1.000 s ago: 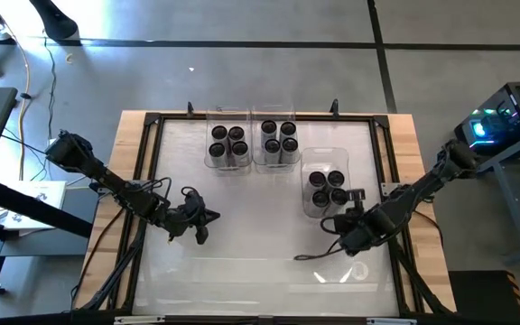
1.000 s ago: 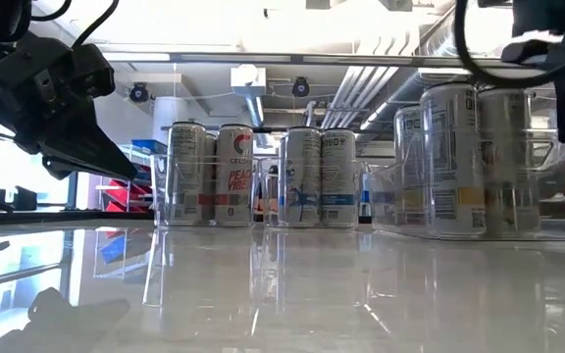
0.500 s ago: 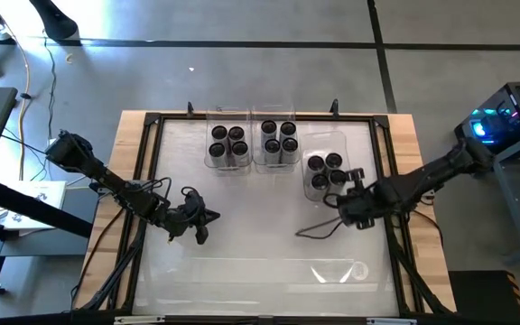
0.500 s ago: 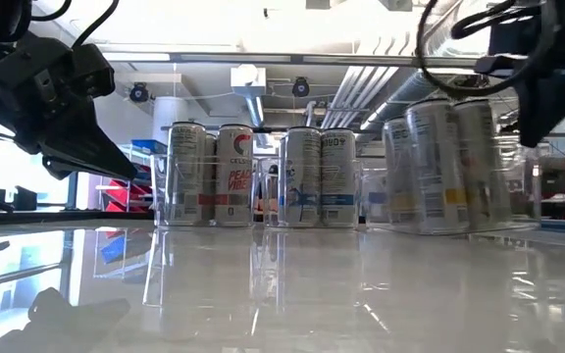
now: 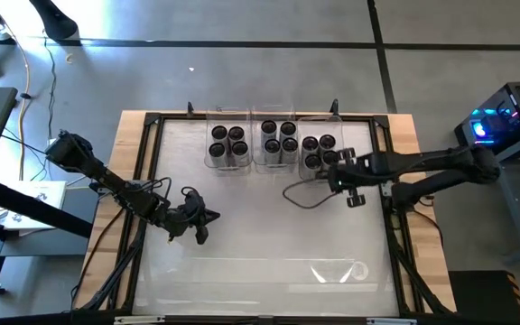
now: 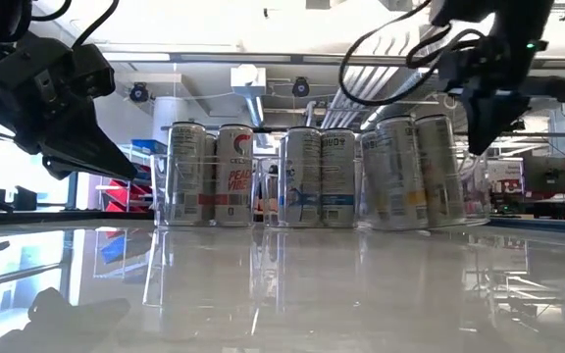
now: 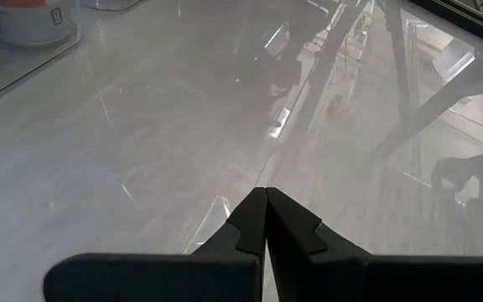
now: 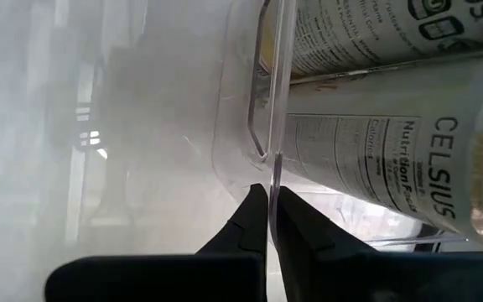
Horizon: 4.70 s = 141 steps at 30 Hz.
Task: Sort soda cans
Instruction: Move the bottom right transparent bin to the top right of the table, then adjust the transparent bins
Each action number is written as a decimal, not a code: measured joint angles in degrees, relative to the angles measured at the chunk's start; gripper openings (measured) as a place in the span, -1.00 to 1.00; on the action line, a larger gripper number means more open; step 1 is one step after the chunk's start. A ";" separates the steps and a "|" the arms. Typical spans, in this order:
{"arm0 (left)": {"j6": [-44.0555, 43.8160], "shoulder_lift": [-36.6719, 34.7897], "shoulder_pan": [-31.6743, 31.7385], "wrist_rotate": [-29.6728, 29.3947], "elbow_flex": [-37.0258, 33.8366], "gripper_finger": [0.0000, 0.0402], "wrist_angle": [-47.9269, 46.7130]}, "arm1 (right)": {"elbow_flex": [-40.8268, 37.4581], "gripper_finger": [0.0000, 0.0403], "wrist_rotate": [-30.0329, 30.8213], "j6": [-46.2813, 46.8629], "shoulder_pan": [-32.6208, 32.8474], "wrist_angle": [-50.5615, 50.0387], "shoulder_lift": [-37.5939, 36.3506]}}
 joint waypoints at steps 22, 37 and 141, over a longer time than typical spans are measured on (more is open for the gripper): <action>0.06 0.00 0.00 -0.02 0.00 -1.00 -0.02 | -0.02 -0.93 -12.85 -16.58 -24.75 8.51 0.02; 1.03 0.00 -0.01 1.09 0.00 -1.00 -0.44 | -4.61 -0.70 -17.04 -13.86 -27.45 16.30 -0.06; 10.88 -27.51 28.18 5.75 0.02 -1.00 -30.68 | -4.04 -0.26 -13.57 32.37 -22.31 2.79 -4.72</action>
